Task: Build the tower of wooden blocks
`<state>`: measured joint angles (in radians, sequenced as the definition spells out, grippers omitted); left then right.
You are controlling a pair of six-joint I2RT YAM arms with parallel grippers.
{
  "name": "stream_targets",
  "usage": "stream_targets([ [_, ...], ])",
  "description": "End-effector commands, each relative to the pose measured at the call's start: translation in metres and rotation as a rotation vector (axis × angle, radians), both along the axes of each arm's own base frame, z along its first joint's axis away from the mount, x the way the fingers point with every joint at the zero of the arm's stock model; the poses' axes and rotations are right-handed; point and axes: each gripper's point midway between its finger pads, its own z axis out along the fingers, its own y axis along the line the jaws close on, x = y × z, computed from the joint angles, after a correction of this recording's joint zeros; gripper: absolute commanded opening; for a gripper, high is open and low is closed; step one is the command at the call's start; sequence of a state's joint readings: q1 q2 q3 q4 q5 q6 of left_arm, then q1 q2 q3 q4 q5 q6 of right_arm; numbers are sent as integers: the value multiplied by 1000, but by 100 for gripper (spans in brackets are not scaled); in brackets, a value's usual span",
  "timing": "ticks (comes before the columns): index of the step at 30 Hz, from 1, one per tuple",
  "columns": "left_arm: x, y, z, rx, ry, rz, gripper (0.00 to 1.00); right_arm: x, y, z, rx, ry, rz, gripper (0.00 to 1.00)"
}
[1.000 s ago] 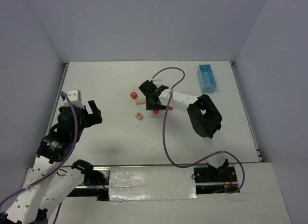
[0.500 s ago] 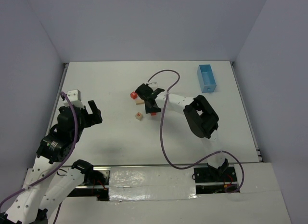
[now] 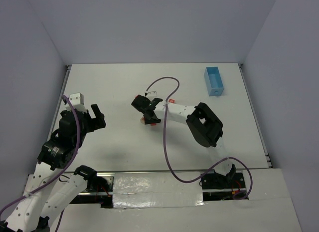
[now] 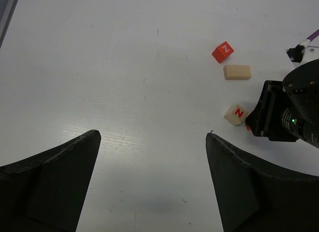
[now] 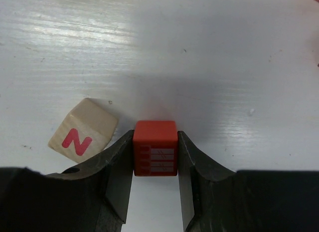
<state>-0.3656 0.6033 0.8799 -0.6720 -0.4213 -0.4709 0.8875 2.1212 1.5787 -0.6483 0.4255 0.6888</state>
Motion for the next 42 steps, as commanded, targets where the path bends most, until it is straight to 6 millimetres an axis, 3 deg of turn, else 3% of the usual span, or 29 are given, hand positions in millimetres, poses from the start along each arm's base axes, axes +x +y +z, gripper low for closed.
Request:
stream_targets([
  [1,3,-1,9,-4,-44,-7,100,9,-13,12,-32,-46,-77,41],
  [5,3,-2,9,-4,-42,-7,99,7,-22,8,-54,-35,-73,43],
  [10,3,-2,9,-3,-45,-8,99,6,-20,6,-45,-24,-51,52],
  [14,3,-2,10,-3,-45,-9,99,5,-18,7,-20,-14,-33,74],
  [18,4,-2,8,-2,-41,-9,100,7,-18,19,-6,-32,-13,78],
  [21,3,-2,8,-1,-40,-8,100,12,-20,47,36,-78,-13,78],
  [23,3,-1,9,-2,-44,-6,100,20,-27,71,62,-120,-23,77],
  [24,3,-1,8,-2,-41,-6,99,32,-41,81,74,-138,-51,76],
  [27,4,-1,8,-1,-40,-6,100,55,-63,86,97,-133,-96,75],
  [28,4,-1,9,-3,-43,-4,99,72,-78,92,103,-146,-137,74],
  [29,3,-1,9,-3,-43,-6,99,79,-86,84,82,-129,-155,74],
  [31,4,-1,8,-1,-41,-6,99,103,-98,89,86,-140,-191,75],
  [33,4,-2,8,0,-38,-8,100,111,-109,68,27,-92,-227,76],
  [34,4,-2,8,-1,-37,-7,99,124,-113,75,24,-116,-252,77],
  [36,5,-2,7,1,-33,-9,100,129,-119,59,-7,-81,-265,77],
  [42,5,-4,6,1,-32,-16,100,138,-118,50,39,-78,-271,70],
])
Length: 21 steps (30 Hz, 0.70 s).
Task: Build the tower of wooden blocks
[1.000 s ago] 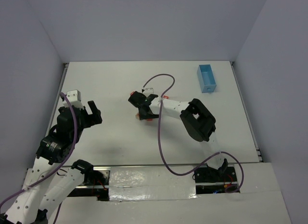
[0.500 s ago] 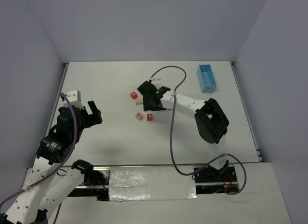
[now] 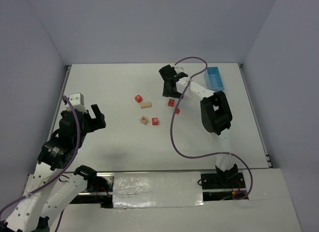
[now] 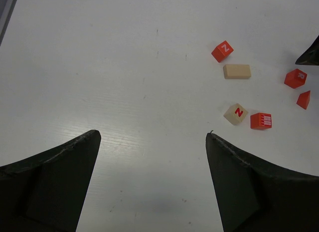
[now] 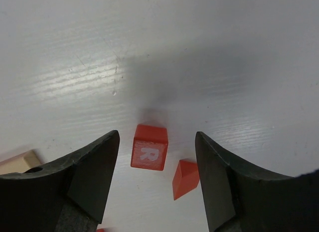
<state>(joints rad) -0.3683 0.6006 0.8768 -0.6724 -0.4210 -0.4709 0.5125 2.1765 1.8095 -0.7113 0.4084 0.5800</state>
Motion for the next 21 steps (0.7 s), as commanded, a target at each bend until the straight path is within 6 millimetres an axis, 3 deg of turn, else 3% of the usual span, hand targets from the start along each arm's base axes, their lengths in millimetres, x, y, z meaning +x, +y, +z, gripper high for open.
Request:
stream_targets([
  [1,6,-3,7,1,-31,-13,99,-1,3,2,19,-3,10,69],
  [10,6,-4,7,0,-32,-17,99,-5,15,-21,62,36,37,62],
  [21,6,-4,8,-3,-35,-16,99,-14,16,-29,39,44,25,49],
])
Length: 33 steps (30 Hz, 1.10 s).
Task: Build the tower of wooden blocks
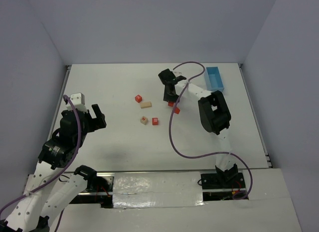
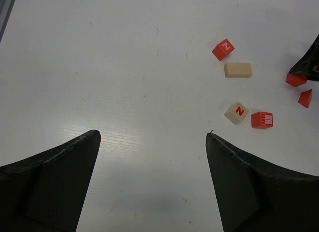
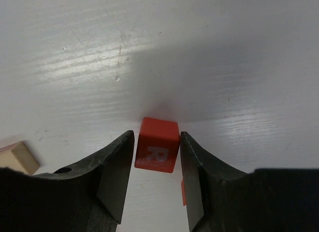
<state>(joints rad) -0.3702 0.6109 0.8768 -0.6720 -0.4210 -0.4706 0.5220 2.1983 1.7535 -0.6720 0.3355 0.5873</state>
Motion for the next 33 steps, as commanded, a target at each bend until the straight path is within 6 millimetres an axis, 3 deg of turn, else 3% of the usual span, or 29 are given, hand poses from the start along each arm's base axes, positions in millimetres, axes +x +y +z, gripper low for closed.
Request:
stream_targets([
  [1,4,-3,10,-5,-43,-15,100,-1,3,-2,-3,-18,-12,48],
  [6,4,-3,10,-7,-47,-16,100,-5,4,-4,-12,-13,1,33],
  [9,4,-3,10,-7,-47,-16,100,-4,11,7,-15,-39,42,27],
  [13,4,-3,10,-6,-45,-16,100,-12,19,28,-32,-67,78,27],
  [16,3,-3,10,-6,-47,-14,100,-29,30,30,-28,-65,119,27],
  [18,3,-3,10,-7,-47,-16,100,-47,37,26,-34,-44,154,28],
  [22,3,-3,10,-6,-47,-15,100,-63,47,24,-33,-34,184,29],
  [33,3,-3,10,-6,-47,-17,99,-81,55,13,3,1,222,33],
])
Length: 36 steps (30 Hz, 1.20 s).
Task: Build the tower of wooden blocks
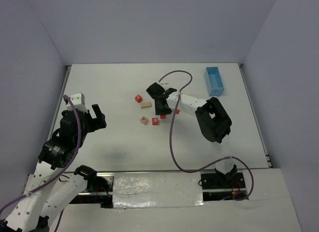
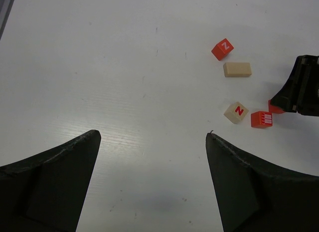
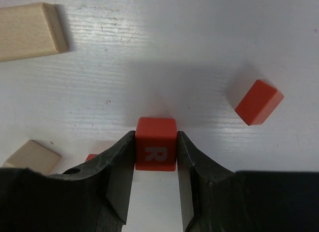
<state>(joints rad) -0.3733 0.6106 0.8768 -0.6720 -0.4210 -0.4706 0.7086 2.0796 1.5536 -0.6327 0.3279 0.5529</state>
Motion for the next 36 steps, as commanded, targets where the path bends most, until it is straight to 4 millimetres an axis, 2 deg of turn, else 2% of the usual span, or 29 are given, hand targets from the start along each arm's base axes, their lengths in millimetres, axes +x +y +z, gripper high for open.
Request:
stream_targets([
  [1,4,-3,10,-5,-47,-14,100,-2,2,20,47,-34,1,33],
  [7,4,-3,10,-5,-46,-15,100,-14,2,14,68,-14,9,35],
  [14,4,-3,9,-5,-41,-15,100,-22,8,17,108,-9,20,36],
  [19,4,-3,10,-4,-43,-15,100,-23,9,21,115,-14,19,44],
  [30,4,-4,9,-4,-41,-18,100,-29,5,29,122,-24,22,51],
  [36,5,-4,9,-3,-40,-18,99,-28,7,50,155,-56,25,51],
])
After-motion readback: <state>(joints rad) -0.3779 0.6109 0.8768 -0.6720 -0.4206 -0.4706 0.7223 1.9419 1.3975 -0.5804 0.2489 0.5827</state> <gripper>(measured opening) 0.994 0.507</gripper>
